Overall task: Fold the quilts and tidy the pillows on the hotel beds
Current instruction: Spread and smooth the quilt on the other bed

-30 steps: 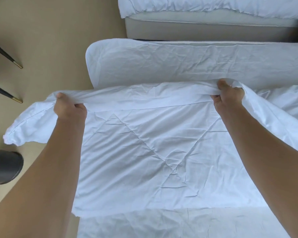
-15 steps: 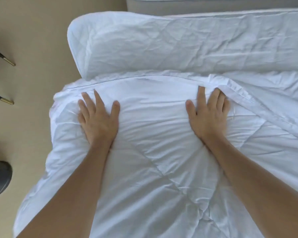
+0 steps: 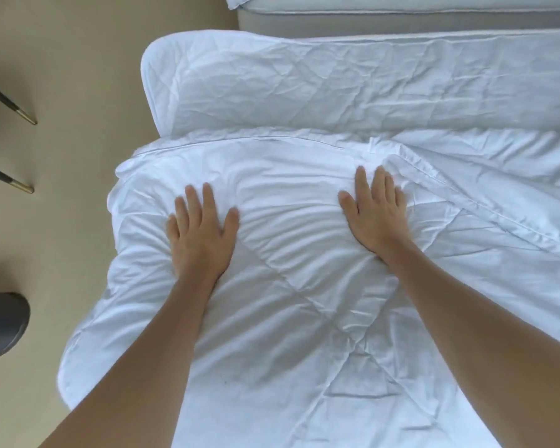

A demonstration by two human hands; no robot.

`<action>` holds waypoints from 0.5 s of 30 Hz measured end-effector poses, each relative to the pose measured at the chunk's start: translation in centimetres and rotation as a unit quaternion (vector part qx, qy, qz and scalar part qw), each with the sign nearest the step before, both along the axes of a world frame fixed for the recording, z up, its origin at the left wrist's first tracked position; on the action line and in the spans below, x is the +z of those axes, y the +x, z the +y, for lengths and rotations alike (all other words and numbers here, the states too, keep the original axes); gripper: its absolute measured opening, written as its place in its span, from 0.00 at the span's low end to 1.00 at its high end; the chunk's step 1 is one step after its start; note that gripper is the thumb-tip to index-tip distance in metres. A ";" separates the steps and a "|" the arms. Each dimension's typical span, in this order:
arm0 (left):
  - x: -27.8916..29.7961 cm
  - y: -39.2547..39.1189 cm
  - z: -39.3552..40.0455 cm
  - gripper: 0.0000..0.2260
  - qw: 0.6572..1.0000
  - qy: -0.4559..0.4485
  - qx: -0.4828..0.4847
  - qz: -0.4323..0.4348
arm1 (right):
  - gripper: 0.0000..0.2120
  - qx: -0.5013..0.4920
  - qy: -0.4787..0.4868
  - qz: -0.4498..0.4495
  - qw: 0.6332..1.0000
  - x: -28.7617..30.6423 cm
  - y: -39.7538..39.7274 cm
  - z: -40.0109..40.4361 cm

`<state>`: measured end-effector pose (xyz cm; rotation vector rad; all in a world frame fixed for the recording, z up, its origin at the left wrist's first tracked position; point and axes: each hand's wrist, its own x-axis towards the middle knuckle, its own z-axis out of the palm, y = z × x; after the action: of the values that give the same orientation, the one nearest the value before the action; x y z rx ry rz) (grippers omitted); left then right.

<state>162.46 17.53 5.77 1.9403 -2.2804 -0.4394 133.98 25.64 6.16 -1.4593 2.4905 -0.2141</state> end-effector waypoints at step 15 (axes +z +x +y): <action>4.6 5.8 20.5 0.35 0.992 0.025 -0.109 -0.059 | 0.47 0.045 0.040 -0.017 0.998 4.9 9.7 22.0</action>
<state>168.30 38.04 10.36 1.7895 -2.5950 -0.4180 143.73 47.64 11.06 -1.5194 2.3719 -0.1200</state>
